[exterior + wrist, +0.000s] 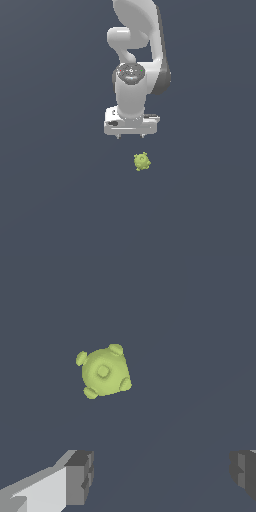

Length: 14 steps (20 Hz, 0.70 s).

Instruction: Pick up the object and move it to a goal position.

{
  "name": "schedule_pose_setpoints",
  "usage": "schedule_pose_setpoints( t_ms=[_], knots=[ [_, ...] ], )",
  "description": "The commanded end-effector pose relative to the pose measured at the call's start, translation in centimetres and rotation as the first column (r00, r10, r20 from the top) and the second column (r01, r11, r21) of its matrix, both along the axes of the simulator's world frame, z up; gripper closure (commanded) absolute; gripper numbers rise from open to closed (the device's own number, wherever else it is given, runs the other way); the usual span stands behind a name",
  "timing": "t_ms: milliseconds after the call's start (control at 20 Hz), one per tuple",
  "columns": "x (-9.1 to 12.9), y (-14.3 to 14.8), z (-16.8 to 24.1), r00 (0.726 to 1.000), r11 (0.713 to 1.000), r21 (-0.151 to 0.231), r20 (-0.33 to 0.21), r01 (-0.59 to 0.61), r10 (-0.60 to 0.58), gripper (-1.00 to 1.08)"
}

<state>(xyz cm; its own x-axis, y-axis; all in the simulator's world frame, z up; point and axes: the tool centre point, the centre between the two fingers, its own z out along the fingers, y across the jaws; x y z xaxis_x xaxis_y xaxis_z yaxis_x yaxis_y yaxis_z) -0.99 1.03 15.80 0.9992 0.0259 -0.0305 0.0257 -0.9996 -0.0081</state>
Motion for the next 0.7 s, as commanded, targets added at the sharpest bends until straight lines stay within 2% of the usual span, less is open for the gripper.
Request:
schedule_pose_setpoints(
  t_ms=[0, 450, 650],
  knots=[
    [0.0, 0.0, 0.0, 1.0, 1.0, 0.0, 0.0, 0.0, 0.0, -0.92],
    [0.0, -2.1, -0.5, 1.0, 0.999, -0.029, -0.006, 0.027, -0.027, -0.92],
    [0.0, -2.3, -0.5, 0.999, 0.999, -0.031, -0.007, 0.031, -0.031, -0.92]
  ],
)
